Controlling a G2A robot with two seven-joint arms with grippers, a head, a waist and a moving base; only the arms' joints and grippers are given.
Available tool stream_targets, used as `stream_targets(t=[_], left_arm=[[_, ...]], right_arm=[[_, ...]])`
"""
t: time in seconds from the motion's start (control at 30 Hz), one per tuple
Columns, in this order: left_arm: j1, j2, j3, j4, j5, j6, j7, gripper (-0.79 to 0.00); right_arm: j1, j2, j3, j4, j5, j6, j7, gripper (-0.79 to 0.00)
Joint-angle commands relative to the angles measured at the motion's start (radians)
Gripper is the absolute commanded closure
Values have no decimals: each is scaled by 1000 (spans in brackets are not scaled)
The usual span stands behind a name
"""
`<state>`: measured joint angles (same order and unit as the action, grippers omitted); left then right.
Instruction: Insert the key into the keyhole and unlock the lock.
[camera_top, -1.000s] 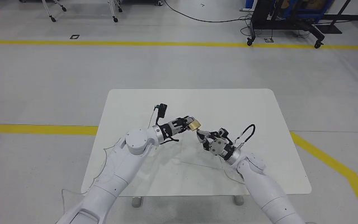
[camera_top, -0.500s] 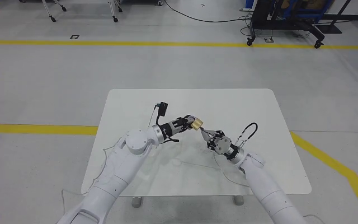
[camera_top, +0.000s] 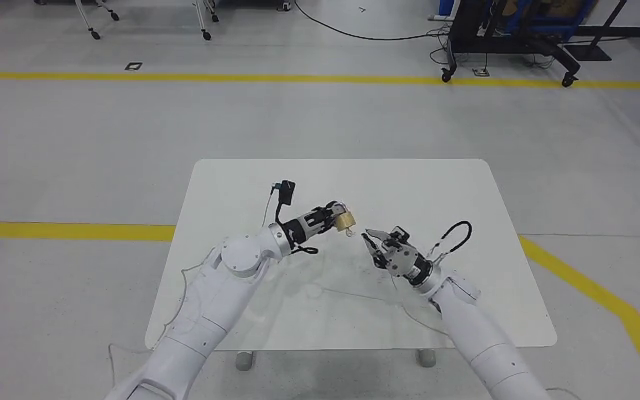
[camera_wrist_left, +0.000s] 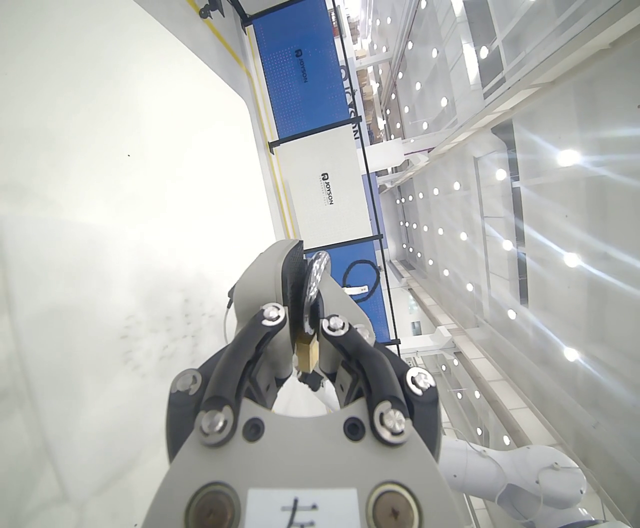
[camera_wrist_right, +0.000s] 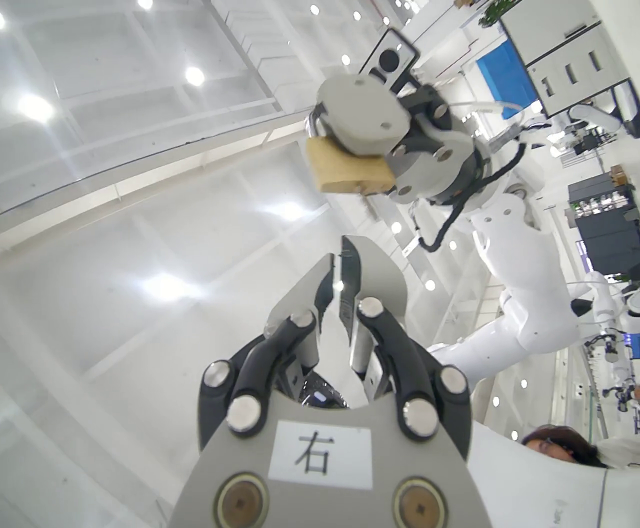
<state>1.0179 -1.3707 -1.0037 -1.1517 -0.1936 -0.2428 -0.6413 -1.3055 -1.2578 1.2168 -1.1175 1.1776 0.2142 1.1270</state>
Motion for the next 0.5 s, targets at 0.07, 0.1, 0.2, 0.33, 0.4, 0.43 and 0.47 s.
stream_targets(t=[0.07, 0.1, 0.2, 0.33, 0.4, 0.43, 0.47], left_arm=[[2, 1, -2, -4, 6, -8, -2, 0], [4, 1, -2, -5, 8, -9, -1, 0], [7, 2, -5, -9, 11, -13, 0, 0], [10, 2, -6, -13, 14, -15, 0, 0], [11, 2, -5, -16, 17, -16, 3, 0], [12, 2, -5, -16, 18, -17, 3, 0], [12, 2, -5, -16, 18, -17, 4, 0]], right_arm=[[-23, 5, 0, -52, -79, -28, -60, -262], [-27, 5, -1, -61, -83, -30, -70, -271], [-37, 4, -12, -85, -117, -52, -106, -299], [-53, 2, -20, -111, -132, -88, -133, -296], [-57, 0, -23, -114, -120, -88, -136, -286], [-58, -1, -25, -114, -118, -86, -137, -289], [-58, -2, -29, -114, -108, -80, -133, -292]])
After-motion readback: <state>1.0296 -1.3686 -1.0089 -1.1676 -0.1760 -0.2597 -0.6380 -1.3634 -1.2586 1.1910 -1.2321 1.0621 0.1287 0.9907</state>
